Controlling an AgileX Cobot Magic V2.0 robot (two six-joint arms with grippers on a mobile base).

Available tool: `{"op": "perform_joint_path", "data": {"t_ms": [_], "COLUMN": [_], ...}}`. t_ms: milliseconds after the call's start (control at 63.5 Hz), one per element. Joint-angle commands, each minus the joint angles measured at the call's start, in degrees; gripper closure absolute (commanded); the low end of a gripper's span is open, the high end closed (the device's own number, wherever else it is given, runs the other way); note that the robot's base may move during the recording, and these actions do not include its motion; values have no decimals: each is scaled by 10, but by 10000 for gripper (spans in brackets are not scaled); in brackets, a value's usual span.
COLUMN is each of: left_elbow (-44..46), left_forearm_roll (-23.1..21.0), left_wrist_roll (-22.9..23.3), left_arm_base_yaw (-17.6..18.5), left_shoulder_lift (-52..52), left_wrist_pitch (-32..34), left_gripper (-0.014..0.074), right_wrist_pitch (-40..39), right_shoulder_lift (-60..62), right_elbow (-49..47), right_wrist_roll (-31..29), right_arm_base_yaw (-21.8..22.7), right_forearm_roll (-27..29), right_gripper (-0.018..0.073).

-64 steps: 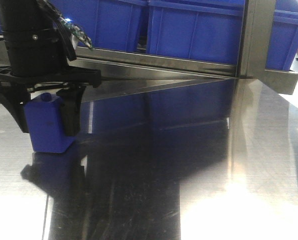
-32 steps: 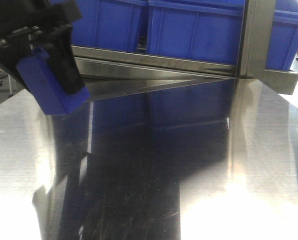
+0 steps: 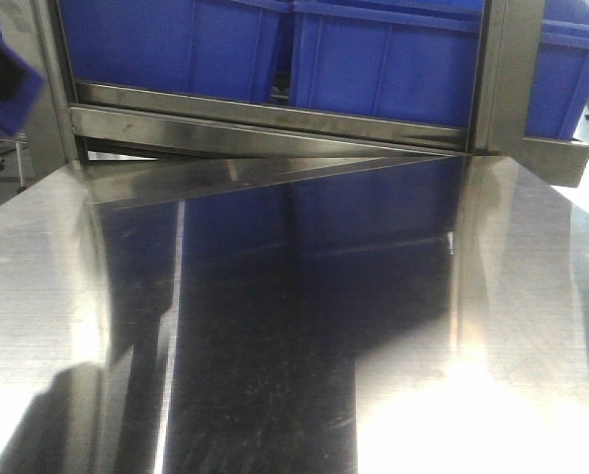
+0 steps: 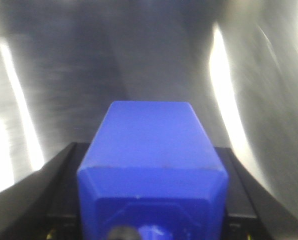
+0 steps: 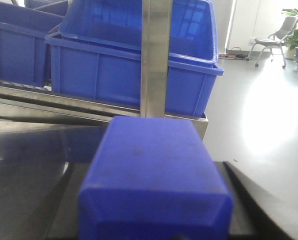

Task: Pick and sort blue part to right shelf
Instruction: 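Lift the blue part with the left gripper and pull it back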

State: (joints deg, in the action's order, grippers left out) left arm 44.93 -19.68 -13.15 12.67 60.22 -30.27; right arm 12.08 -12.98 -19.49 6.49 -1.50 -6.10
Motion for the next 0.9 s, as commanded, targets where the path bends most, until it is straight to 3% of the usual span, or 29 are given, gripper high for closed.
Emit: {"op": "perform_joint_path", "data": {"t_ms": [0, 173, 268, 520, 677, 882], "left_elbow": [-23, -89, -115, -159, -181, -194], "left_forearm_roll": [3, 46, 77, 116, 200, 211], "left_wrist_roll": [37, 91, 93, 97, 204, 204], "left_arm_base_yaw": [-24, -71, -85, -87, -87, -87], "left_shoulder_lift": [-55, -141, -189, -315, -391, -457], "left_wrist_pitch": [78, 110, 116, 114, 114, 116], "left_gripper": [243, 244, 244, 243, 243, 244], "right_wrist_pitch": [-52, -52, -52, -52, -52, -52], "right_shoulder_lift": [-5, -5, -5, -5, -5, -5], "right_elbow": [-16, -16, -16, -16, -16, -16], "right_wrist_roll": [-3, -3, -3, -3, -3, -3], "right_arm_base_yaw": [4, 4, 4, 4, 4, 4], "right_forearm_roll": [-8, -8, -8, -8, -8, -8], "right_gripper": [148, 148, 148, 148, 148, 148]}}
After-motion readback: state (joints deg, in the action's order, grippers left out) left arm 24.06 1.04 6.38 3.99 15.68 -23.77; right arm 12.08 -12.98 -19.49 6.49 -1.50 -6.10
